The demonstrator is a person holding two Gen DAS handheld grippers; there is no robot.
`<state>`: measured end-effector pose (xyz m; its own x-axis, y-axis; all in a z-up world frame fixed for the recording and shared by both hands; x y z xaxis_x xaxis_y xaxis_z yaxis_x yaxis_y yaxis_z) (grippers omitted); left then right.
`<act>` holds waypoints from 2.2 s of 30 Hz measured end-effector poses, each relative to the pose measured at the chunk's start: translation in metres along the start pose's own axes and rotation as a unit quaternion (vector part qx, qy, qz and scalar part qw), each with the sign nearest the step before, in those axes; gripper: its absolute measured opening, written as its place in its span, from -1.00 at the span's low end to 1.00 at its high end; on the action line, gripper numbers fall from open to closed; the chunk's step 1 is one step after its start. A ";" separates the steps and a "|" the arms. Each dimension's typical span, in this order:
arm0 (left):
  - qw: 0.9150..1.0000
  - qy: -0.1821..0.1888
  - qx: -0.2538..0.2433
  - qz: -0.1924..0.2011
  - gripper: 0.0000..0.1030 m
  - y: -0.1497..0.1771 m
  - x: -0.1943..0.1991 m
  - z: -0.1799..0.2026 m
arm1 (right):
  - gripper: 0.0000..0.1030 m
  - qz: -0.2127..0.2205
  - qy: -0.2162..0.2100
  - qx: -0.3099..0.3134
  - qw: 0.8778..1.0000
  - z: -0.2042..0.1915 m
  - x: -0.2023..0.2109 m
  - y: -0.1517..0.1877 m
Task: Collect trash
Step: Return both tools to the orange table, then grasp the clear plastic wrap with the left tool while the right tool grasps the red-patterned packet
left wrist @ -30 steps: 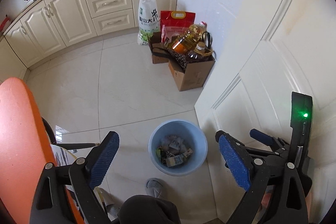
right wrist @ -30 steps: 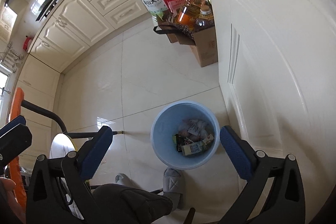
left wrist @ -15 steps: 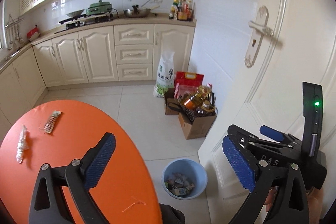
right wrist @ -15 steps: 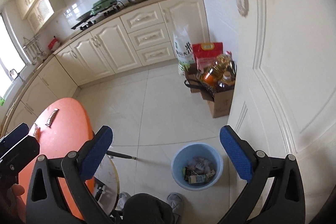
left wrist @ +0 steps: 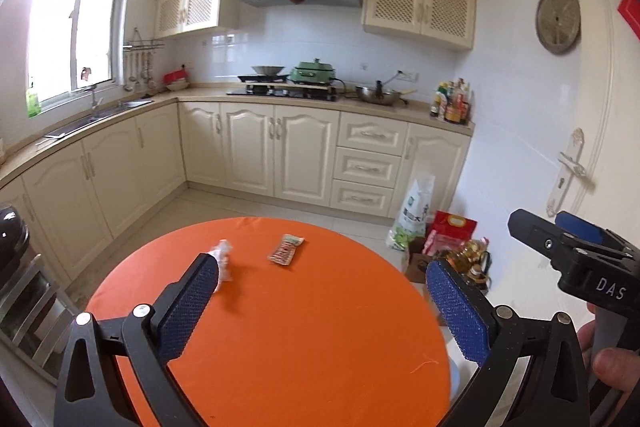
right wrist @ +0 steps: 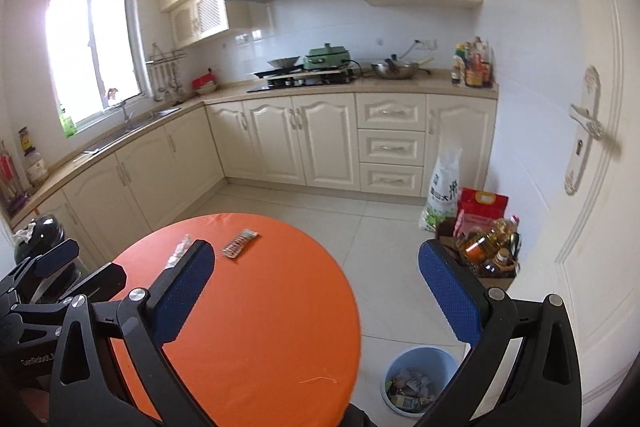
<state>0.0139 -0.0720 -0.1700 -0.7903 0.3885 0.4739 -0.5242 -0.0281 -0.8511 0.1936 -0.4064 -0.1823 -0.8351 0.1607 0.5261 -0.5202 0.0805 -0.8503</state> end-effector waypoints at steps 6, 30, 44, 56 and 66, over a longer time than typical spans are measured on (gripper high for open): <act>0.997 -0.056 0.048 0.000 0.98 0.043 0.052 -0.057 | 1.00 0.011 -0.050 0.051 0.997 -0.085 -0.003 -0.009; 0.986 -0.122 0.043 -0.103 0.98 -0.031 -0.148 -0.097 | 1.00 -0.171 -0.073 0.049 0.981 -0.124 -0.247 0.048; 0.970 -0.137 0.030 -0.197 0.56 -0.087 -0.358 -0.116 | 0.66 -0.246 -0.069 0.048 0.966 -0.133 -0.364 0.091; 0.971 -0.105 0.052 -0.209 -0.56 -0.118 -0.409 -0.129 | -0.50 -0.226 -0.088 0.111 0.964 -0.160 -0.360 0.096; 0.978 -0.077 0.061 -0.185 -0.59 -0.119 -0.361 -0.121 | -0.62 -0.229 -0.166 0.064 0.957 -0.148 -0.297 0.119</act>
<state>0.3999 -0.0975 -0.2671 -0.5729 0.2500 0.7806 -0.8098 -0.0250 -0.5862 0.4064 -0.2991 -0.4419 -0.5146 -0.1863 0.8369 -0.8447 -0.0574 -0.5322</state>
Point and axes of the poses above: each gripper's, at about its wrist camera, not at the fingertips, and x roughly against the way its jaws point, z to its right, y to its underside, the point moved 10 cm from there along -x, roughly the way its jaws point, and after that the axes turned 8 degrees about x, right-handed, at the moved point
